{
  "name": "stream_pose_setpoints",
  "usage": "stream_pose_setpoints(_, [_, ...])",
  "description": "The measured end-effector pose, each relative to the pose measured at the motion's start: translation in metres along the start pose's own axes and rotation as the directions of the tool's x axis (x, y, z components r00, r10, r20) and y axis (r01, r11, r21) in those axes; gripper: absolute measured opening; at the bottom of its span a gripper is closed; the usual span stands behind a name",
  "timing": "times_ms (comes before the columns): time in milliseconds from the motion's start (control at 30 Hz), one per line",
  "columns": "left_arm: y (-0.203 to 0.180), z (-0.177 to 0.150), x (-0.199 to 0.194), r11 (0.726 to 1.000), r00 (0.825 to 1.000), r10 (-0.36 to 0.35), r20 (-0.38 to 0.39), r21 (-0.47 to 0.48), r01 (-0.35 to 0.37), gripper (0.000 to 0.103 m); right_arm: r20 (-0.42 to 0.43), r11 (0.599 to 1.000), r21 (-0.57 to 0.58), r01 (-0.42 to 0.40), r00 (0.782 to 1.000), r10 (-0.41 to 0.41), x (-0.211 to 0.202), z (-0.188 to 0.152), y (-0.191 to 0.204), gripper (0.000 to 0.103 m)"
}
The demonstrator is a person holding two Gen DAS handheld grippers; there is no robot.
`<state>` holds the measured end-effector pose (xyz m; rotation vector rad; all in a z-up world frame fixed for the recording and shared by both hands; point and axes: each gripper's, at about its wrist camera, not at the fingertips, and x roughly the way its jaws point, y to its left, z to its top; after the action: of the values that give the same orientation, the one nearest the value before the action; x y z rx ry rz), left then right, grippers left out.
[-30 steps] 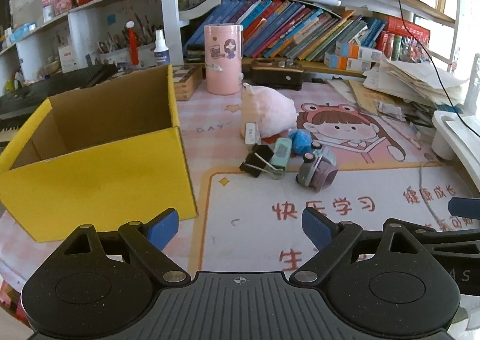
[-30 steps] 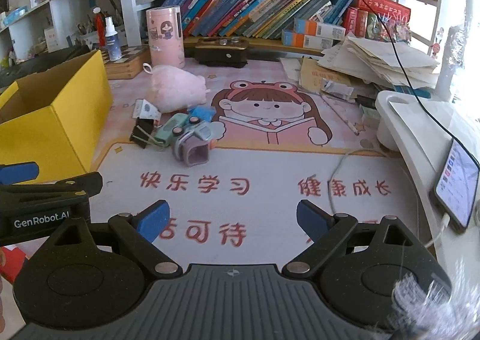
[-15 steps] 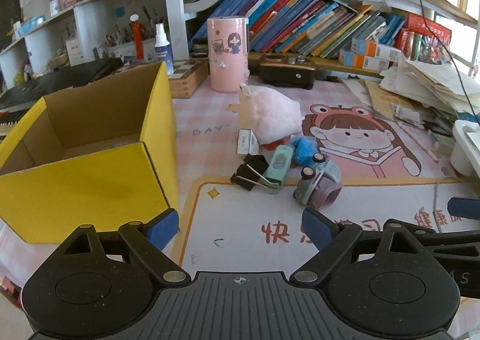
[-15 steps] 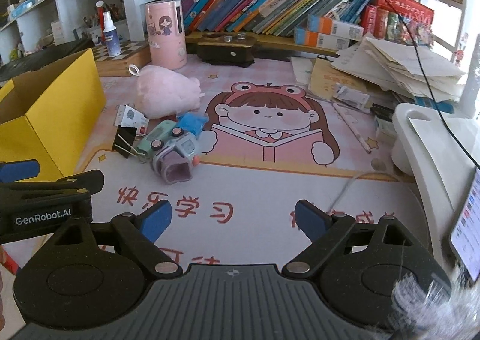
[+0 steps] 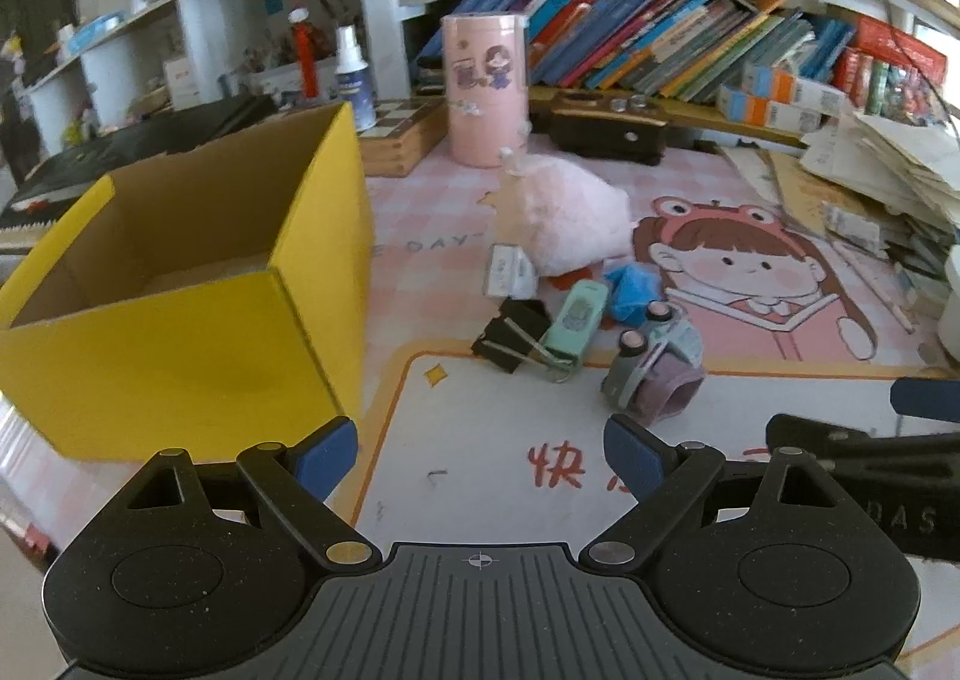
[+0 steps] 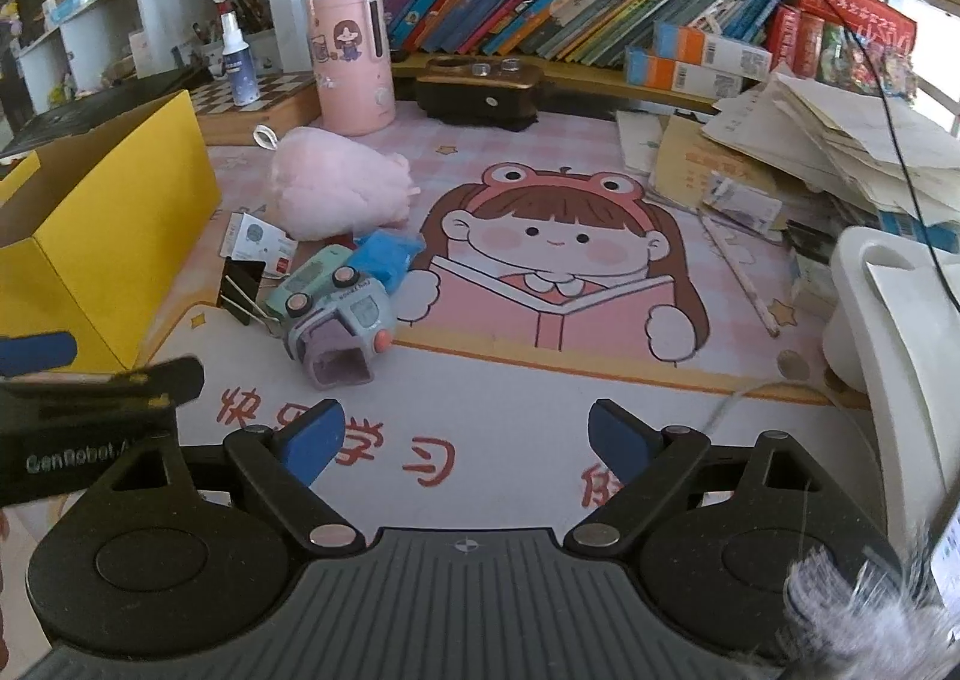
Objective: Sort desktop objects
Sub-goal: 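Move both tools toward the toy truck and black binder clips, then grasp the black binder clips with the left gripper while the right grasps the toy truck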
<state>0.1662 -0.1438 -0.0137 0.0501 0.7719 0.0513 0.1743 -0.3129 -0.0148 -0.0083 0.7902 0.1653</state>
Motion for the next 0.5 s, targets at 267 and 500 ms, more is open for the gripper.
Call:
stream_pose_setpoints(267, [0.005, -0.007, 0.0, 0.999, 0.998, 0.047, -0.035, -0.024, -0.048, 0.091, 0.008, 0.997, -0.025, -0.08, 0.997, 0.08, 0.018, 0.016, 0.001, 0.085])
stream_pose_setpoints(500, [0.002, -0.011, -0.003, 0.999, 0.998, 0.05, -0.041, -0.017, -0.051, 0.091, -0.032, 0.965, -0.145, -0.216, 0.976, 0.214, 0.045, 0.032, 0.016, 0.082])
